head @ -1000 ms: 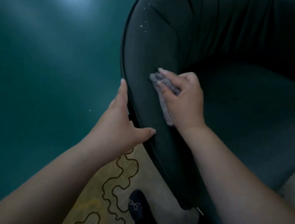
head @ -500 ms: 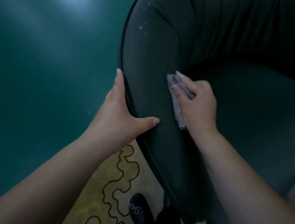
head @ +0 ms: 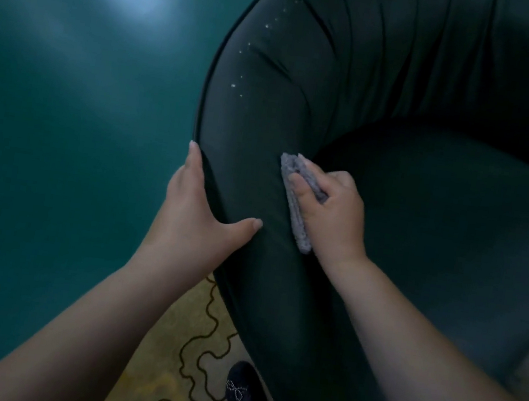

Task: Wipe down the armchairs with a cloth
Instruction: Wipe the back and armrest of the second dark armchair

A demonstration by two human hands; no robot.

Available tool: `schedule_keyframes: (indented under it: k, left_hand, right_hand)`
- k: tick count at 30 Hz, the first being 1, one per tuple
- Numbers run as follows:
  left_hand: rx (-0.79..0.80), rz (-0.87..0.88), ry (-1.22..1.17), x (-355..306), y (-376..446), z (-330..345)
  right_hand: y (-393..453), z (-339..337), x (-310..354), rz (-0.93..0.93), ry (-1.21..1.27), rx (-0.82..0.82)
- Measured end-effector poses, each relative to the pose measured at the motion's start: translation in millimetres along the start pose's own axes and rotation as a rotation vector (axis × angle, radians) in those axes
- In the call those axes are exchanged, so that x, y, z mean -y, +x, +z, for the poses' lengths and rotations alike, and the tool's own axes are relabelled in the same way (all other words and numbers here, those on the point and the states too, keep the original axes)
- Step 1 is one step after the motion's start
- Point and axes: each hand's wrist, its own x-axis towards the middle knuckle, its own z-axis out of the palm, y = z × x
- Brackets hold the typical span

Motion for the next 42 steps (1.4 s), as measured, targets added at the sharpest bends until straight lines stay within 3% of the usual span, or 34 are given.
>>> schedule_keyframes:
  k: [2, 5, 9, 15, 18, 22, 26, 28, 30, 32, 34, 36, 42]
  left_hand:
    - [-0.011, -0.006, 0.012, -2.0, 1.8, 2.1]
    - [-0.044, 0.009, 0.047, -5.5, 11.9, 3.8]
    - [-0.058, 0.052, 0.098, -9.0, 33.2, 1.2]
    - [-0.009, 0.044, 0.055, -8.9, 46.7, -8.5]
    - [-0.019, 0.041, 0.037, -8.1, 55.5, -12.8]
    - [-0.016, 0.063, 0.016, -7.4, 73.9, -18.5]
    - [0.054, 0.083, -0.002, -6.9, 90.4, -28.1]
    - [0.095, 0.106, -0.006, -7.5, 98.6, -33.0]
    - [0.14, 0.138, 0.0, -6.2, 108.5, -38.2]
    - [0.188, 0.179, 0.015, -3.6, 117.7, -44.0]
    - [0.248, 0.222, 0.023, -1.5, 124.9, -49.3]
    - [0.301, 0.247, 0.014, 0.7, 131.5, -54.2]
    - [0.406, 0.285, -0.018, 1.4, 149.8, -64.4]
  right_hand:
    - [10.7, 1.0, 8.1, 0.022, 0.063, -0.037]
    - [40.8, 20.9, 39.3, -0.126, 0.134, -0.035]
    - [48.0, 34.8, 36.2, -0.37, -0.059, 0.047]
    - [29.2, -5.1, -22.5, 0.068, 0.038, -0.052]
    - [58.8, 10.2, 9.5, -0.055, 0.078, -0.089]
    - [76.5, 33.2, 33.7, -0.174, 0.118, -0.014]
    - [55.6, 12.3, 3.0, 0.083, 0.078, -0.073]
    - [56.4, 10.7, 7.5, 0.115, 0.095, -0.14]
    - [70.4, 23.8, 31.3, 0.002, 0.075, -0.186]
    - [89.2, 45.6, 61.8, -0.177, 0.045, -0.121]
    - [102.4, 61.6, 79.0, -0.304, -0.138, -0.052]
    - [107.5, 65.9, 73.8, -0.344, -0.246, -0.094]
    - [100.0, 50.2, 47.4, -0.075, -0.116, -0.32]
